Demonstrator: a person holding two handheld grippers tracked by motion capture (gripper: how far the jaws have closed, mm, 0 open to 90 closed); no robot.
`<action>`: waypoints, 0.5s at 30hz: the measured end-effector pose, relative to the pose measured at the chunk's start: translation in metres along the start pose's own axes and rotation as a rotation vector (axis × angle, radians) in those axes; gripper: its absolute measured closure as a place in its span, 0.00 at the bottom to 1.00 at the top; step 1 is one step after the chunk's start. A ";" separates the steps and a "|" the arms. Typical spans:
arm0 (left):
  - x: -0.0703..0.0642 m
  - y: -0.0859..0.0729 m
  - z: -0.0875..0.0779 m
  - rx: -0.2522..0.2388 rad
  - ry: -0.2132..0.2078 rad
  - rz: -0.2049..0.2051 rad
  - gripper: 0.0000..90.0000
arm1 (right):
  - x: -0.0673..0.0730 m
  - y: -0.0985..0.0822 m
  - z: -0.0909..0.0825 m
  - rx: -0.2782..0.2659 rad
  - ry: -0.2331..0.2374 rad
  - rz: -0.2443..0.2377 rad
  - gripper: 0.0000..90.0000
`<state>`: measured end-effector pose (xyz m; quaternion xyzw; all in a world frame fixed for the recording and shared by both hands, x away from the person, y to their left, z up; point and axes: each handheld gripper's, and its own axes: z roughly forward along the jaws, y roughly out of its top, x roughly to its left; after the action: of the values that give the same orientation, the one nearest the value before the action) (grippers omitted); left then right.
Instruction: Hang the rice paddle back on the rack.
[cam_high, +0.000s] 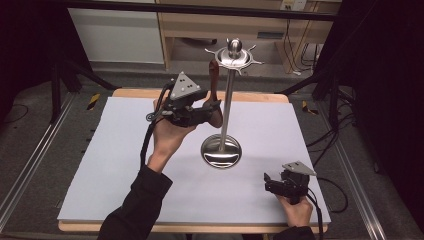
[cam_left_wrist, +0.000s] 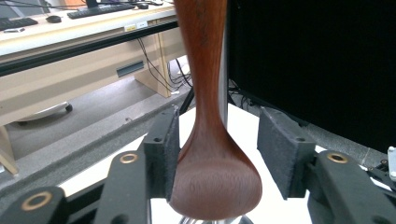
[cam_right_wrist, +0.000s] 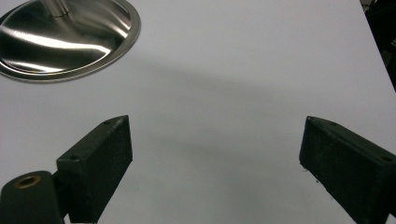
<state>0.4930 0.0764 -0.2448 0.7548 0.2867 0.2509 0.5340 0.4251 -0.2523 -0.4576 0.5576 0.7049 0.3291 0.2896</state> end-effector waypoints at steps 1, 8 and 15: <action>0.000 -0.002 -0.002 0.002 0.000 -0.002 0.52 | -0.001 0.000 0.000 0.000 -0.001 0.001 0.11; 0.007 -0.025 -0.010 0.023 0.014 -0.028 0.47 | -0.002 -0.001 0.000 0.002 -0.004 0.009 0.11; 0.013 -0.049 -0.015 0.060 0.024 -0.040 0.45 | -0.003 -0.002 0.001 0.007 -0.005 0.014 0.10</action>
<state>0.4839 0.1083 -0.2863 0.7617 0.3155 0.2403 0.5124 0.4250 -0.2555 -0.4594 0.5645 0.7013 0.3272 0.2871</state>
